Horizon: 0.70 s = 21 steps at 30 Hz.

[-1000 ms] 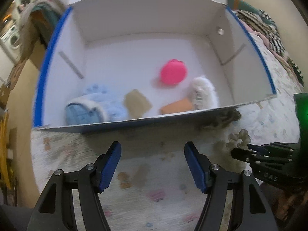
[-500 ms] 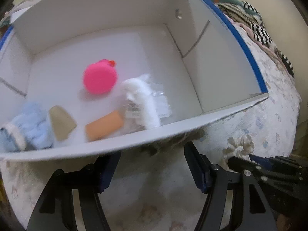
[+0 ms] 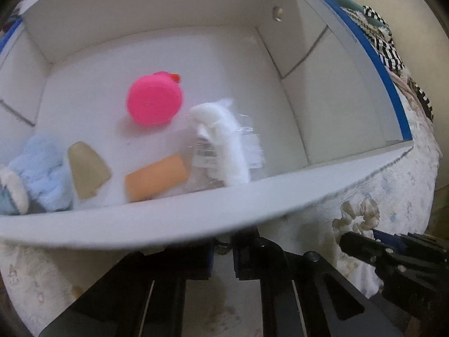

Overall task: Organize soft objects
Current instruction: 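Grasp the cream lace scrunchie with the right tool while the left tool grasps the beige lace scrunchie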

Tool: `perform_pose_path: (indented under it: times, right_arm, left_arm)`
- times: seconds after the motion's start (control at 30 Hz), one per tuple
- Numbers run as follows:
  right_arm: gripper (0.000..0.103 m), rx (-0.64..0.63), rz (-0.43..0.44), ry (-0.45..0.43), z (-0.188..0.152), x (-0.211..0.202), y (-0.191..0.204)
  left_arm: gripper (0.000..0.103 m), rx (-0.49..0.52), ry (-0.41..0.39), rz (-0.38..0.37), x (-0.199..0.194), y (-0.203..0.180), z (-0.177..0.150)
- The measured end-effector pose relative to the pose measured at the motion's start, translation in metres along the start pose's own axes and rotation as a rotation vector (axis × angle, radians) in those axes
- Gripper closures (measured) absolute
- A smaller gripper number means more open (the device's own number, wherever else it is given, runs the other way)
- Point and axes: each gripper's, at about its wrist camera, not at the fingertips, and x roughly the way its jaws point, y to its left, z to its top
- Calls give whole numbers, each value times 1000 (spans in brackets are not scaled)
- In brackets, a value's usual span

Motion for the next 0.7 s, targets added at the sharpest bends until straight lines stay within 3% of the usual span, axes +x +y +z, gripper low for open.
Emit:
perform_pose_path:
  times: [0.13, 0.53, 0.6, 0.7]
  right_arm:
    - [76, -17, 3, -3, 0, 0, 3]
    - [76, -124, 24, -40, -7, -22, 32]
    - [76, -153, 25, -35, -8, -23, 40]
    - [76, -207, 12, -39, -11, -24, 58]
  left_arm:
    - [93, -33, 0, -4, -13, 19, -10]
    - [93, -127, 9, 101, -55, 74, -38]
    - [93, -144, 5, 148, -63, 78, -43]
    - [93, -136, -34, 299, -79, 90, -61]
